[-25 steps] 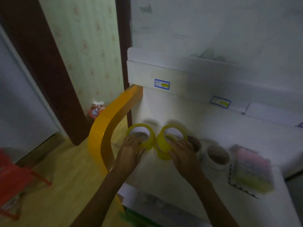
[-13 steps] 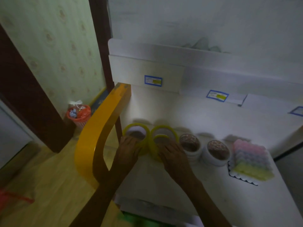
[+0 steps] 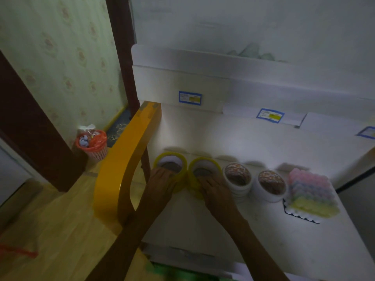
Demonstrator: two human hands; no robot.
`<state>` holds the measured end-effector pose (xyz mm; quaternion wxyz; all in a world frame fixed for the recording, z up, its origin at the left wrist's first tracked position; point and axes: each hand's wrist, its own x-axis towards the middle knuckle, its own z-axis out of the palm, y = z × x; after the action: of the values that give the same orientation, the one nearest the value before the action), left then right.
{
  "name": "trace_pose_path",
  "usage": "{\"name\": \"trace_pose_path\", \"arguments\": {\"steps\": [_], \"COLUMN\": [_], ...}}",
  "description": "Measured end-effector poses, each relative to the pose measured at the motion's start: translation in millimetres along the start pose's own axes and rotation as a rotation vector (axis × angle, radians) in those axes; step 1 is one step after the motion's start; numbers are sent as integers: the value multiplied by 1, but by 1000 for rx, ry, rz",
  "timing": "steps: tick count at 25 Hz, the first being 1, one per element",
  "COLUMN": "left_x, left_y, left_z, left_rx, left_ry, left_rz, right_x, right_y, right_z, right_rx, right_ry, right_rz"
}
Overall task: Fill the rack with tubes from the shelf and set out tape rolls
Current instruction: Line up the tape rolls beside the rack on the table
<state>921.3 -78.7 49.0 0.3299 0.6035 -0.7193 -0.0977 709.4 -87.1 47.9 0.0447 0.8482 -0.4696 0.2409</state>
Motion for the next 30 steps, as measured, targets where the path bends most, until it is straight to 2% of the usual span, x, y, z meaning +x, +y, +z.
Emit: {"name": "trace_pose_path", "arguments": {"steps": [3,7,10,12,14,17,20,23,26,30], "left_x": [4,6,9,12,13,10,2,-8,-10,-15], "left_y": [0,-12,-20,-20,-6,29,69,103,129,159], "left_z": [-1,10,15,15,11,9,17,36,59,85], "left_rx": [16,38,143,230,207,166,28,-135,-143,-181], "left_ry": [-4,150,130,57,43,77,154,83,-5,-70], "left_rz": [24,284,307,319,242,258,276,255,258,200], "right_x": [1,0,-1,-5,-14,-39,-76,-106,-119,-123], "right_y": [5,-1,-3,-4,-3,8,33,58,75,86], "right_z": [-3,-4,-10,-19,-32,-51,-65,-79,-88,-95], "right_rx": [-30,10,45,83,129,133,125,196,350,482], "right_ry": [-18,-38,-35,-30,17,133,215,248,266,315], "right_rz": [7,25,8,-1,37,93,230,459,638,645]}}
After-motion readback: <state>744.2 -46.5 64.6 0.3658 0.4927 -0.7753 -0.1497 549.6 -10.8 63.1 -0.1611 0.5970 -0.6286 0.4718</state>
